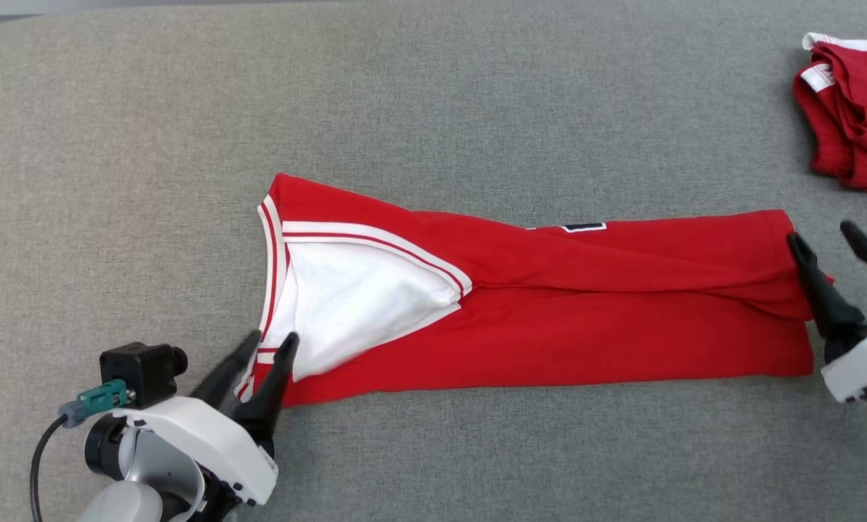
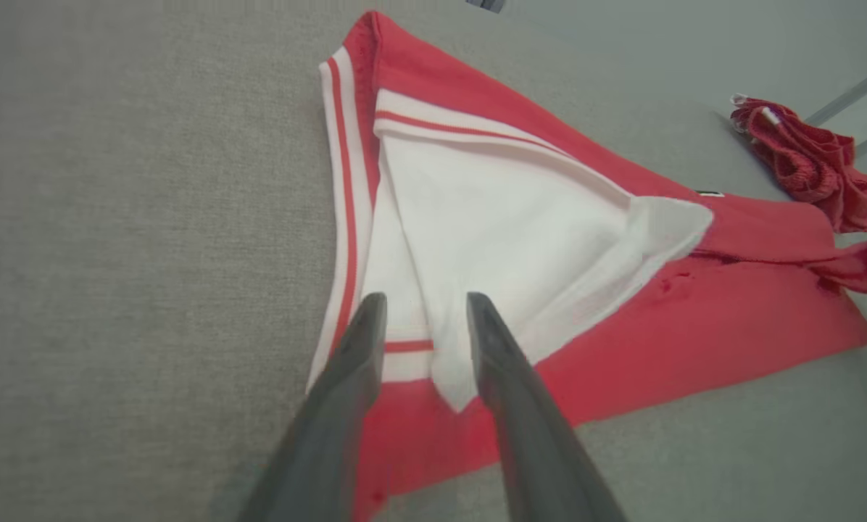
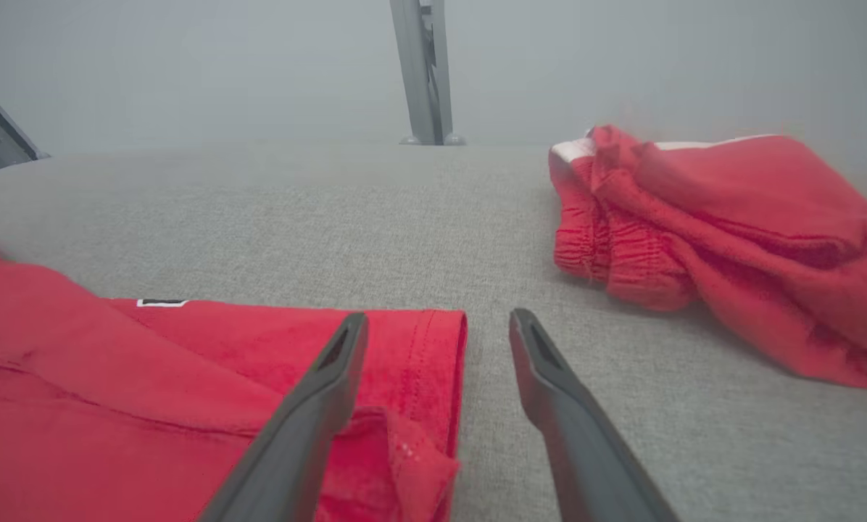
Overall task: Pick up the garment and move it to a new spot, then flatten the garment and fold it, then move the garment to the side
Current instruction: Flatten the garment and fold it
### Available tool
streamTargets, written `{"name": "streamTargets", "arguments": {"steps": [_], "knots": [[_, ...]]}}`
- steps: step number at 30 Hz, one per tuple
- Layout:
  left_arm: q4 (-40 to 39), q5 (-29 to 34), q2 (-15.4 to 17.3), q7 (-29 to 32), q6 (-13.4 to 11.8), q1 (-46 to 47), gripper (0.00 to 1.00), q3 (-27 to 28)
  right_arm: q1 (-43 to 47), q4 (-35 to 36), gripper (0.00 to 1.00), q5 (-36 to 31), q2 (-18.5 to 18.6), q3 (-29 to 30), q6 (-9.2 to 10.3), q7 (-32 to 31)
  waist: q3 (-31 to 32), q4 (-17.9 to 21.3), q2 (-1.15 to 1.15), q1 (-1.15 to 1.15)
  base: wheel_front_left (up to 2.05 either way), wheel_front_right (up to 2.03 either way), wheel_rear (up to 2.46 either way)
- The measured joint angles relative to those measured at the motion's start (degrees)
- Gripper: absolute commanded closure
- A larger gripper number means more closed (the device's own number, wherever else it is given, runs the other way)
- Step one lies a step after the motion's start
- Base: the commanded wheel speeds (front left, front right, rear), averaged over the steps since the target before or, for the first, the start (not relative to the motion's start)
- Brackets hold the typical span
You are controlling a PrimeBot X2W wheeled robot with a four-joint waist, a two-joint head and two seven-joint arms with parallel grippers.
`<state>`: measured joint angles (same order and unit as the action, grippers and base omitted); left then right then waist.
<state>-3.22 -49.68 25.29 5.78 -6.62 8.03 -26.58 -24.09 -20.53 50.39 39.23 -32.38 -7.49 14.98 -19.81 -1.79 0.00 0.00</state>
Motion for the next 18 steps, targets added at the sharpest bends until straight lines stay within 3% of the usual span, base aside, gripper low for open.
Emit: {"name": "streamTargets", "arguments": {"steps": [8, 12, 18], "knots": [[0.89, 4.15, -2.22, -9.14, -2.90, 1.13, 0.00, 2.59, 2.82, 6.45, 0.00, -13.11, -9.17, 12.70, -0.01, 0.01, 1.69, 0.47, 0.00, 0.00, 0.00, 0.00, 0.00], [2.20, 7.51, -4.53, -16.52, -4.56, 2.01, 0.00, 3.61, 4.53, 8.44, 0.00, -18.91, -14.47, 14.66, 0.00, 0.01, 3.05, 0.84, 0.00, 0.00, 0.00, 0.00, 0.00], [4.28, 12.63, -7.98, -20.45, -6.02, 2.05, 0.00, 4.86, 6.20, 9.32, 0.00, -24.68, -21.47, 14.22, 0.00, 0.01, 5.61, 1.32, 0.00, 0.00, 0.00, 0.00, 0.00]]}}
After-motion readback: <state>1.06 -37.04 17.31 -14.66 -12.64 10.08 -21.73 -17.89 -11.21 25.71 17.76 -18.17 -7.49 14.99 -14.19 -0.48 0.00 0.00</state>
